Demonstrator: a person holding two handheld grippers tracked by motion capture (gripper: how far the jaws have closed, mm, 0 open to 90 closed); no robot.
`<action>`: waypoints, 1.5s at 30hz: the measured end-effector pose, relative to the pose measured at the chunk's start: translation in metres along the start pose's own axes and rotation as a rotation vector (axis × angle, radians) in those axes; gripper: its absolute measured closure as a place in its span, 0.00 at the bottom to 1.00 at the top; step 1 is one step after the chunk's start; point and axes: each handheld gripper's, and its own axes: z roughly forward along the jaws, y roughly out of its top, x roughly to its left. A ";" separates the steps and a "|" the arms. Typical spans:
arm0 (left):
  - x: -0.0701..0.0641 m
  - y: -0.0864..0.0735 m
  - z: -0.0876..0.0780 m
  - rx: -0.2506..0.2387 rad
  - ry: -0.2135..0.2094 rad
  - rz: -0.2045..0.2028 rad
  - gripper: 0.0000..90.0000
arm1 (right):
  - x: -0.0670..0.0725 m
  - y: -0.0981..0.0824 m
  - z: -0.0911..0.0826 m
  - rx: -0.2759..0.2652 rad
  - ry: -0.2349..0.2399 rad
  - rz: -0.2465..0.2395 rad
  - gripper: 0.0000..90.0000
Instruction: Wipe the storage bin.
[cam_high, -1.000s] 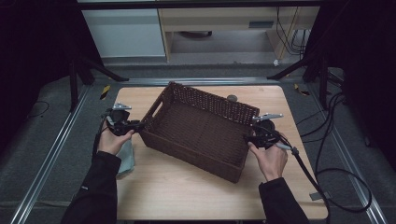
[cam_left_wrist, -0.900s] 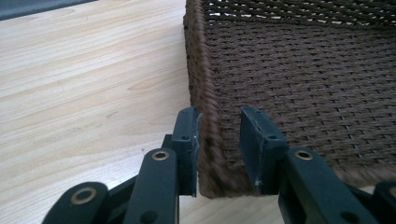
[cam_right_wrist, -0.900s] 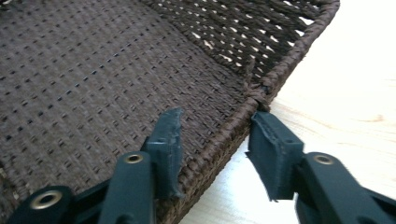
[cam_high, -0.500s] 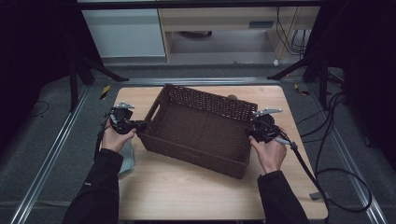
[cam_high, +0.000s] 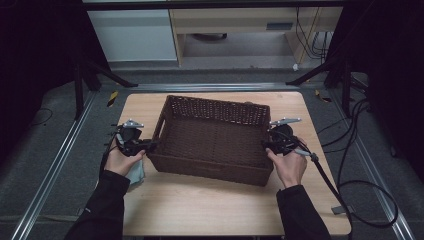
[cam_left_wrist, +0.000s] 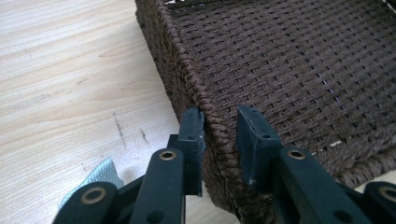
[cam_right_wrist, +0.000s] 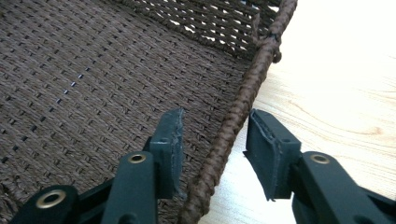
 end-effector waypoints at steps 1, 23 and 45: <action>0.000 0.000 0.000 0.001 -0.003 0.004 0.78 | 0.000 0.000 0.001 0.004 0.002 -0.001 0.64; 0.010 0.019 0.033 0.063 0.014 0.043 0.76 | -0.007 -0.004 0.013 0.002 0.024 0.041 0.74; -0.024 -0.014 0.008 0.068 0.051 -0.007 0.76 | -0.014 -0.010 0.004 0.012 0.040 0.019 0.65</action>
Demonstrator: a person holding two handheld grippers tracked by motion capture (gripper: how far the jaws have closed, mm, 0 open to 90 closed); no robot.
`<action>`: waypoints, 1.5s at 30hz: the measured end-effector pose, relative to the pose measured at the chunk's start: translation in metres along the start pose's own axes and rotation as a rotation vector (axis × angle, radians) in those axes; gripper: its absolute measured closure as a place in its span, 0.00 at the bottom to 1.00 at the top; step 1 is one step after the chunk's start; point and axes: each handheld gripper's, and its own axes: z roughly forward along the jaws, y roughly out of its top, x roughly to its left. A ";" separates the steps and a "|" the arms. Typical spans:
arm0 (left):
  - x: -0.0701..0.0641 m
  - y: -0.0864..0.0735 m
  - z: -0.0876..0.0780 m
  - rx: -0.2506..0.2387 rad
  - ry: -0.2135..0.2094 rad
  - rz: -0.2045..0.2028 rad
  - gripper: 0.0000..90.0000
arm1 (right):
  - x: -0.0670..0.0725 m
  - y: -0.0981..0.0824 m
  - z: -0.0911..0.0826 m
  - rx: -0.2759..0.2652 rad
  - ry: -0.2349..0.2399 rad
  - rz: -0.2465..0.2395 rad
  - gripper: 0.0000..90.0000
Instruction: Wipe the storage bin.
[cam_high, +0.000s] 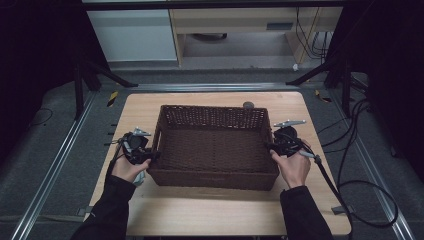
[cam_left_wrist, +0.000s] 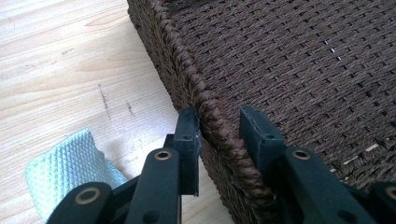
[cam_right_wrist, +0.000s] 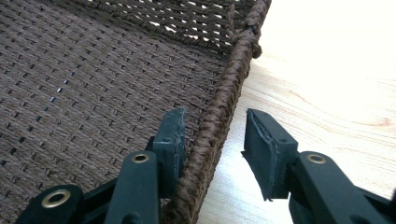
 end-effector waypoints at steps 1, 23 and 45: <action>-0.001 -0.001 0.000 0.000 -0.001 0.000 0.76 | -0.001 0.001 0.001 0.000 0.001 0.000 0.65; 0.000 0.002 -0.034 -0.115 -0.007 0.022 0.58 | 0.000 -0.004 -0.005 0.014 0.003 -0.029 0.79; 0.066 -0.061 -0.017 -0.024 0.117 -0.054 0.54 | -0.008 -0.006 -0.015 -0.028 0.014 -0.008 0.63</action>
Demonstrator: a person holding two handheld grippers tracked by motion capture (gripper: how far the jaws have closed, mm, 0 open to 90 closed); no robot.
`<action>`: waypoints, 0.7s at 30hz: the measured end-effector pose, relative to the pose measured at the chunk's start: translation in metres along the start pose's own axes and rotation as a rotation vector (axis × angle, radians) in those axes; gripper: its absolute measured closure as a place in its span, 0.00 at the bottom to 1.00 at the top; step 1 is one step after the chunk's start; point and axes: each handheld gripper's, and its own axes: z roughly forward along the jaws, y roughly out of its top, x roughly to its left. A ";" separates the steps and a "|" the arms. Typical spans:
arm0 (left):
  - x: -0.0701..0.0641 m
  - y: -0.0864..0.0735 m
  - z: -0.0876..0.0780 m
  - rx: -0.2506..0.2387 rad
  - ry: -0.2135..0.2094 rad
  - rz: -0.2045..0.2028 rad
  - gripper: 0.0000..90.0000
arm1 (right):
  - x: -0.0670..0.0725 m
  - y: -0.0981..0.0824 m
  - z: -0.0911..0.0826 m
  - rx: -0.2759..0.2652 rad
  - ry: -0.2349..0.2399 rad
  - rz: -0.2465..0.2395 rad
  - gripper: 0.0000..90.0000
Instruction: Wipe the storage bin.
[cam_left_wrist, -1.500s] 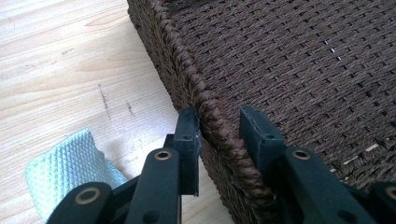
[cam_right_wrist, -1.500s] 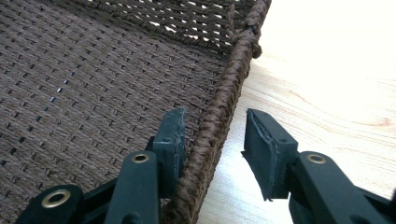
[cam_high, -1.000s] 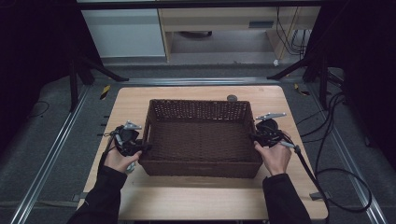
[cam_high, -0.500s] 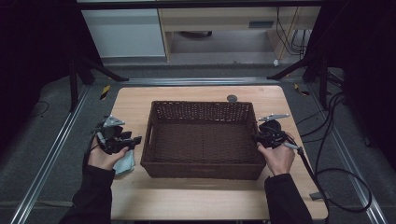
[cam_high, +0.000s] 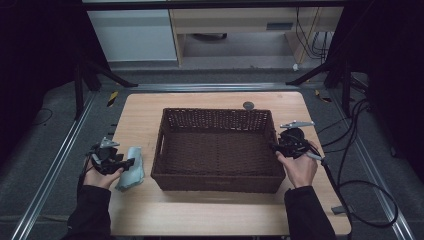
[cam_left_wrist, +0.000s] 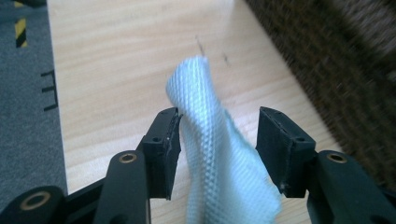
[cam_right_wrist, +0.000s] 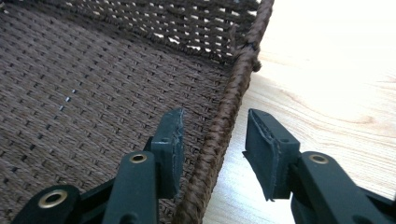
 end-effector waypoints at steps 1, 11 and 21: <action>0.001 -0.001 0.002 0.005 -0.002 -0.001 0.54 | 0.000 0.000 0.001 0.007 -0.004 0.000 0.64; 0.007 -0.009 0.022 0.043 -0.001 -0.007 0.68 | -0.003 -0.004 0.005 0.030 -0.005 -0.001 0.63; 0.005 -0.003 0.017 0.024 -0.020 -0.010 0.91 | -0.002 -0.004 0.006 0.048 -0.001 -0.006 0.64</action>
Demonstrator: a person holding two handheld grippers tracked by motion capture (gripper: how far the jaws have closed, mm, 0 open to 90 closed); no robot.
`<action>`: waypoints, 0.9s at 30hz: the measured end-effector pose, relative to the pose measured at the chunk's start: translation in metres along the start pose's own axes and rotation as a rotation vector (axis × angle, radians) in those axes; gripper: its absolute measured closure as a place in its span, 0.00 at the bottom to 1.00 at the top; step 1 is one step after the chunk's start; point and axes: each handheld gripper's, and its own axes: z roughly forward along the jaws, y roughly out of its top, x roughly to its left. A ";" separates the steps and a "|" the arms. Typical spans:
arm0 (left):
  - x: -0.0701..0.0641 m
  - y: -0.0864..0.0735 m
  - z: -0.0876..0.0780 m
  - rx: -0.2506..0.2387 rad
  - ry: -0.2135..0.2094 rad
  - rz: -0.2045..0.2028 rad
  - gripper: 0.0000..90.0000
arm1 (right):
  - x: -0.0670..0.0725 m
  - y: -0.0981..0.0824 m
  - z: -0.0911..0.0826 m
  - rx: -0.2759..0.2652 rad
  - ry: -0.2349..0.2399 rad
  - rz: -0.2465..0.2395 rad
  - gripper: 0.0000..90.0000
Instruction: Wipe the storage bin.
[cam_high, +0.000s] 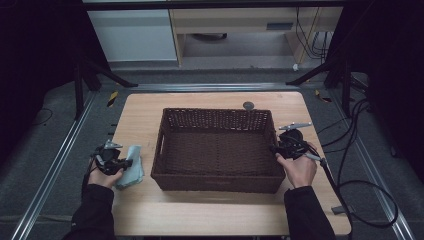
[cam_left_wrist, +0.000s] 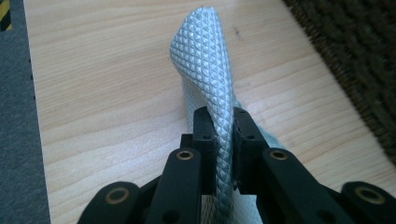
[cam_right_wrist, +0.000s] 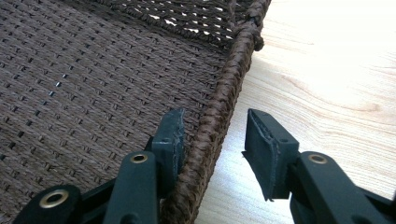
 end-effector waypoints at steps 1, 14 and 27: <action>-0.001 0.003 -0.002 -0.003 -0.003 0.004 0.91 | 0.000 0.000 0.000 0.003 0.003 0.002 0.65; -0.011 0.049 0.001 -0.059 -0.040 0.045 0.91 | 0.003 -0.001 0.000 0.012 0.018 -0.008 0.76; -0.011 0.075 0.034 -0.022 -0.064 0.054 0.92 | 0.007 0.003 0.003 0.007 0.054 -0.020 0.78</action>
